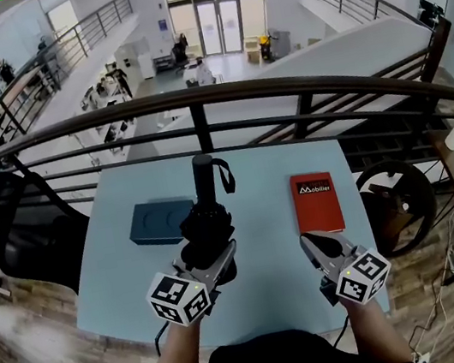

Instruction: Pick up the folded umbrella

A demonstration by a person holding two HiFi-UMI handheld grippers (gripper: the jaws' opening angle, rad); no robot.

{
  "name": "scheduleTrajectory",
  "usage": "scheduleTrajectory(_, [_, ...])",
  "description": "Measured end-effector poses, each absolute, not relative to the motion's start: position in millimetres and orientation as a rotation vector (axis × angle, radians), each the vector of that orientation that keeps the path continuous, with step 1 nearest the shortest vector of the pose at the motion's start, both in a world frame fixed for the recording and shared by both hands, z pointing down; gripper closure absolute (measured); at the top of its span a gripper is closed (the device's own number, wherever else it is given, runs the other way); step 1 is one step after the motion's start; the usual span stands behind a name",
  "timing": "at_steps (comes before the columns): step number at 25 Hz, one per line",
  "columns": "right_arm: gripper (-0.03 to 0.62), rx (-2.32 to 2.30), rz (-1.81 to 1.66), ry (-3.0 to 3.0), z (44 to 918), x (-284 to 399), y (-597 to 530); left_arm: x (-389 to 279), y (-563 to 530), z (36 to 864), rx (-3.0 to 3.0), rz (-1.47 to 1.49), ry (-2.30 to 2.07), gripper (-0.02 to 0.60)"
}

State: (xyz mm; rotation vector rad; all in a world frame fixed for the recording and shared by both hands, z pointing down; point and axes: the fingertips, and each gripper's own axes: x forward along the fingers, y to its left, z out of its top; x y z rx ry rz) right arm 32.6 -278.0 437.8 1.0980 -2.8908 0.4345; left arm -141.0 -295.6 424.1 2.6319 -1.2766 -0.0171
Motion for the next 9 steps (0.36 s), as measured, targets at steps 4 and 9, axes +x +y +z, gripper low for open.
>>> scheduleTrajectory(4, [0.595,1.098,0.441,-2.889,442.1,33.3,-278.8,-140.9,-296.5,427.3,2.627,-0.016,-1.271,0.308])
scheduleTrajectory(9, [0.595,1.106,0.455,-2.884,442.0,32.7,-279.1,-140.9,-296.8,429.9,2.621,-0.012,-1.267,0.308])
